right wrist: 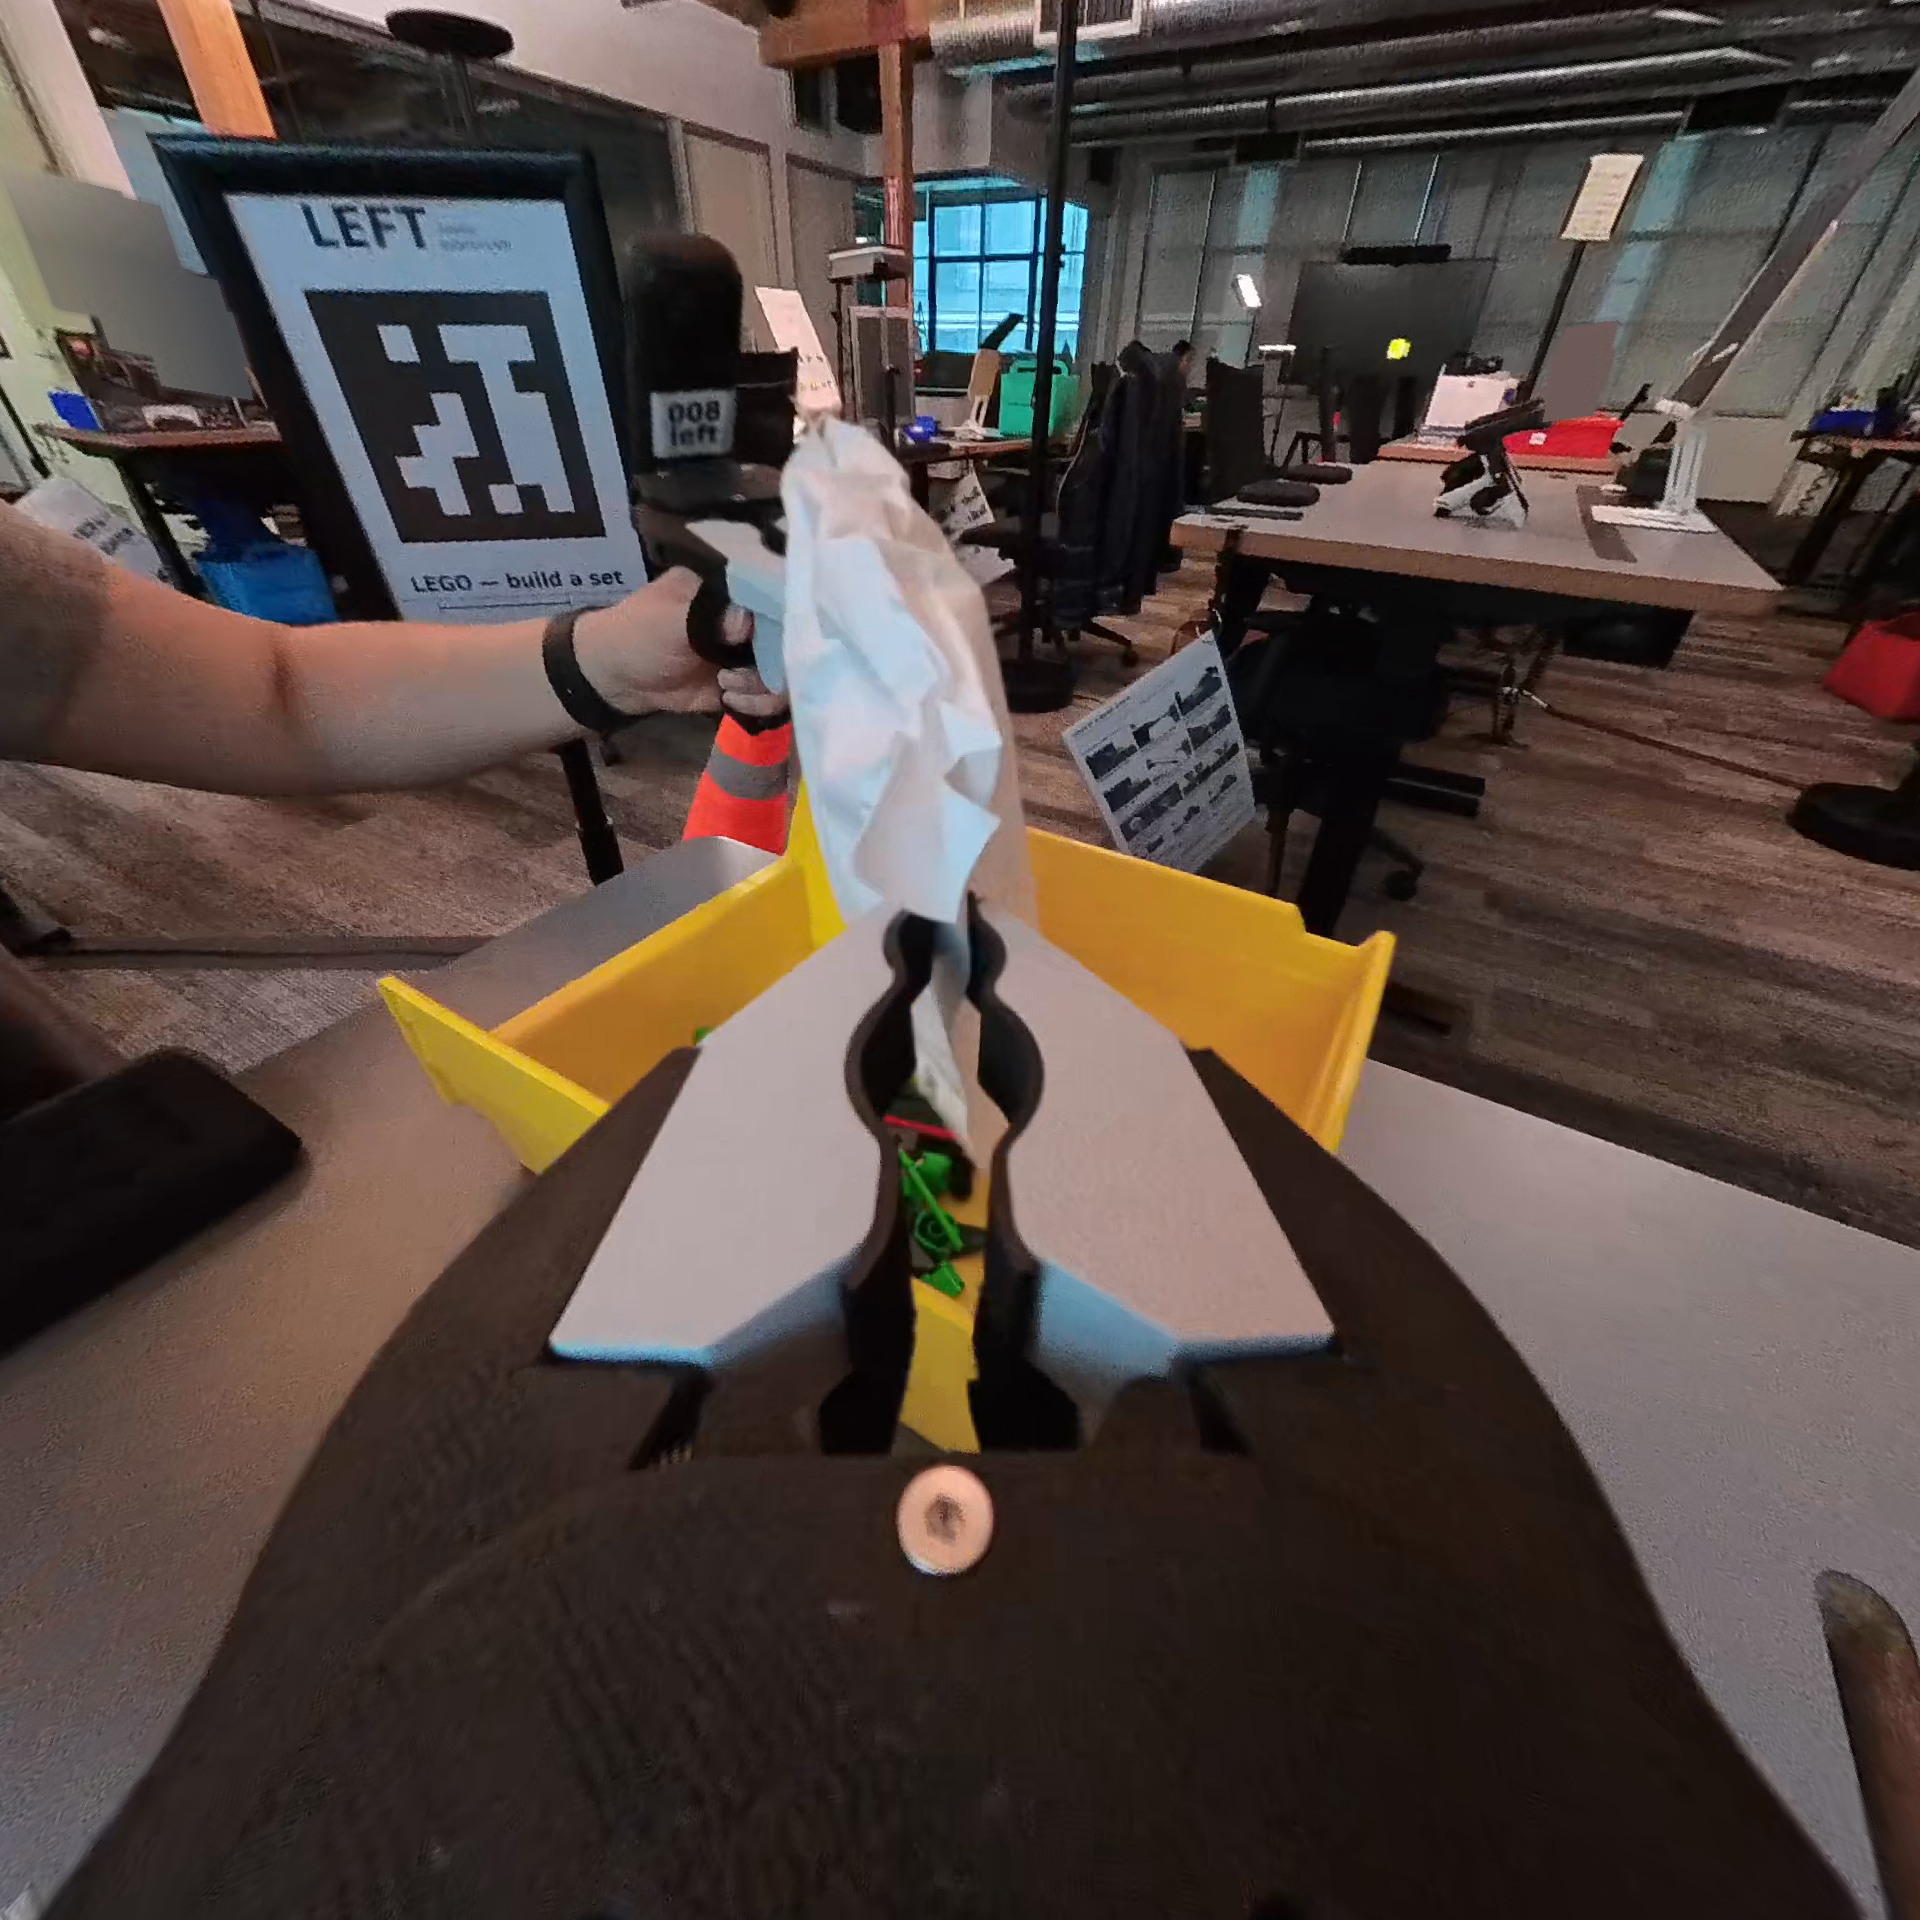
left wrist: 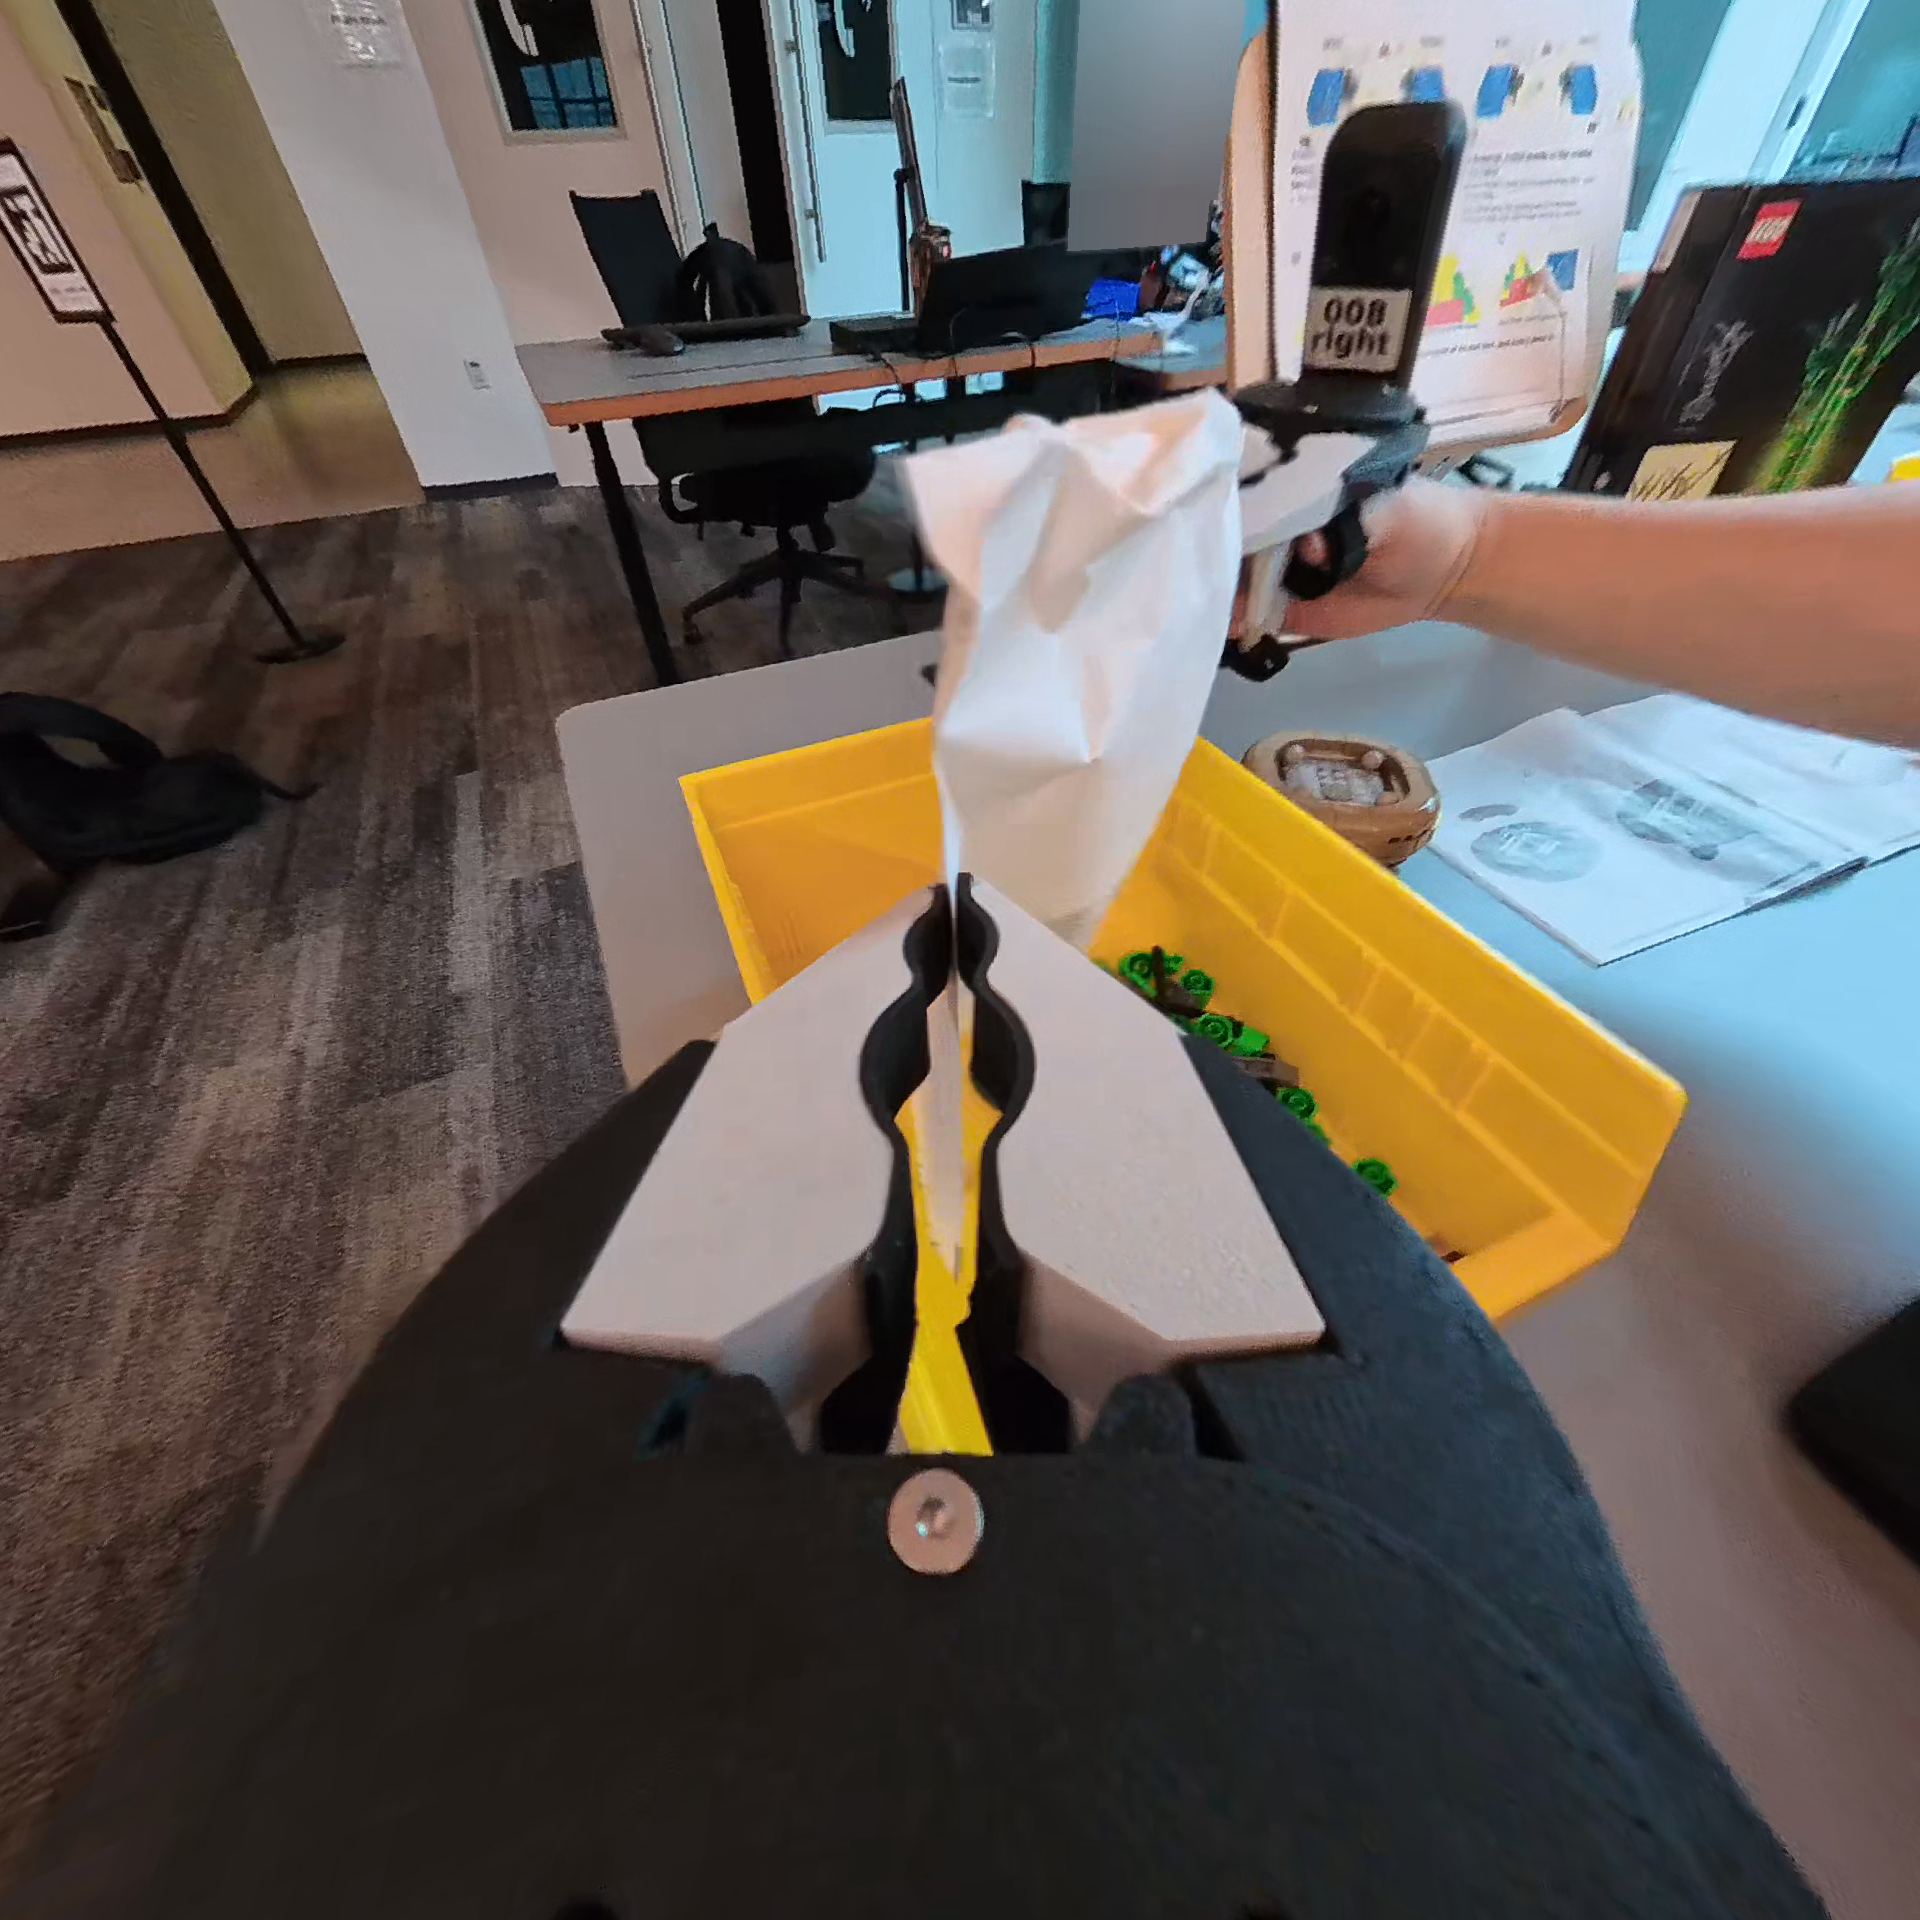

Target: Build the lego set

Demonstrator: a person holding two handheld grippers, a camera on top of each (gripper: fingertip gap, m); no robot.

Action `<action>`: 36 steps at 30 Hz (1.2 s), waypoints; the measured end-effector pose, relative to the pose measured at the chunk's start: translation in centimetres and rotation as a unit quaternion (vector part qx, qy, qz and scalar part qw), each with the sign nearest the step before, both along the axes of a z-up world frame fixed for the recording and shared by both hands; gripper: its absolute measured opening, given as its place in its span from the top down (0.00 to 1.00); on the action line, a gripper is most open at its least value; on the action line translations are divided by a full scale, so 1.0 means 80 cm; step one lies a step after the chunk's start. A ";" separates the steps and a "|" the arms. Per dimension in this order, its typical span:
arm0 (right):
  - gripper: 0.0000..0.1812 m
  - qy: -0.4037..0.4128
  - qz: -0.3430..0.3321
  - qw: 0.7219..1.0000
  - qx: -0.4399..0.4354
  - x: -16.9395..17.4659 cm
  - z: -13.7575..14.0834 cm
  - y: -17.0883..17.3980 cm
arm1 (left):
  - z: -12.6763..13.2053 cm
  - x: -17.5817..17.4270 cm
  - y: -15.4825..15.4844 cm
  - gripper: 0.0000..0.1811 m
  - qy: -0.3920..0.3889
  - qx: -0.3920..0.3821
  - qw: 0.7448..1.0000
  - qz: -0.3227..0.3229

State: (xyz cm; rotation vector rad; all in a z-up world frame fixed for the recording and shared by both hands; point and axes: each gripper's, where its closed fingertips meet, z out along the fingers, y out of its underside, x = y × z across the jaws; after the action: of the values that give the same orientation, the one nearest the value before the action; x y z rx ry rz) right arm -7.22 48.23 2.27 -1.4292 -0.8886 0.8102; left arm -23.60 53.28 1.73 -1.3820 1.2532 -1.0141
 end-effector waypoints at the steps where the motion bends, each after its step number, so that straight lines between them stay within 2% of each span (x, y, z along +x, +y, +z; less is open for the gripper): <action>1: 1.00 -0.014 -0.003 1.000 0.000 -0.001 -0.004 0.000 | 0.001 0.000 0.000 1.00 -0.007 -0.012 1.000 -0.002; 4: 1.00 -0.037 -0.013 0.999 0.016 -0.001 -0.001 -0.001 | -0.002 -0.002 -0.001 0.99 -0.004 0.003 1.000 -0.008; 6: 1.00 -0.050 -0.008 0.999 0.016 -0.002 -0.001 -0.001 | 0.002 -0.001 -0.009 0.89 -0.010 -0.009 1.000 -0.025; 8: 1.00 -0.052 -0.004 0.999 0.014 -0.003 0.001 -0.003 | 0.007 0.000 -0.016 0.95 -0.019 -0.023 0.999 -0.040; 12: 1.00 -0.047 -0.008 0.999 -0.021 -0.002 0.002 0.001 | 0.010 0.000 -0.011 1.00 -0.021 -0.014 0.999 -0.027; 15: 1.00 -0.039 -0.035 0.997 -0.048 -0.001 0.010 0.009 | 0.009 0.001 -0.004 1.00 -0.017 -0.015 1.000 -0.007; 17: 1.00 -0.011 -0.042 0.997 -0.058 -0.003 0.023 0.013 | 0.014 0.004 -0.009 1.00 -0.026 -0.023 0.999 -0.020; 19: 1.00 -0.018 -0.048 0.992 -0.112 -0.005 0.011 0.019 | 0.015 0.005 -0.010 1.00 -0.023 -0.026 0.999 -0.026; 22: 1.00 0.014 -0.055 0.987 -0.149 -0.006 0.021 0.026 | 0.016 0.006 -0.023 1.00 -0.022 -0.027 0.998 -0.061; 25: 1.00 -0.030 -0.061 0.990 -0.125 -0.014 0.014 0.027 | 0.009 0.006 -0.009 1.00 0.005 -0.014 1.000 -0.023; 28: 1.00 -0.001 -0.057 0.992 -0.108 -0.018 0.038 0.025 | 0.005 0.006 -0.013 1.00 0.015 -0.020 0.999 -0.034; 29: 1.00 -0.010 -0.063 0.992 -0.109 -0.020 0.034 0.027 | 0.012 0.005 -0.014 1.00 0.005 -0.023 0.999 -0.034; 31: 1.00 -0.081 -0.076 0.986 -0.126 -0.022 0.011 0.028 | 0.012 0.004 -0.012 1.00 0.021 -0.027 0.999 -0.032; 32: 1.00 -0.073 -0.078 0.989 -0.103 -0.022 0.027 0.026 | 0.012 0.005 -0.014 1.00 0.024 -0.029 0.999 -0.036; 33: 1.00 -0.026 -0.077 0.994 -0.069 -0.022 0.055 0.023 | 0.015 0.005 -0.015 1.00 0.018 -0.033 0.998 -0.040; 34: 1.00 -0.011 -0.081 0.995 -0.060 -0.021 0.057 0.025 | 0.020 0.004 -0.014 1.00 0.006 -0.040 0.998 -0.042; 36: 1.00 -0.098 -0.087 0.983 -0.127 -0.018 0.010 0.030 | 0.016 0.003 -0.005 1.00 0.008 -0.062 0.997 -0.035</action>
State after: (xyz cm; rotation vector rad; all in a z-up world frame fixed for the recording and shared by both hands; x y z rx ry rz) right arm -8.68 50.60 3.10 -1.8080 -0.8132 0.6753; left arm -23.35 52.90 2.98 -1.4509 1.2759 -1.1473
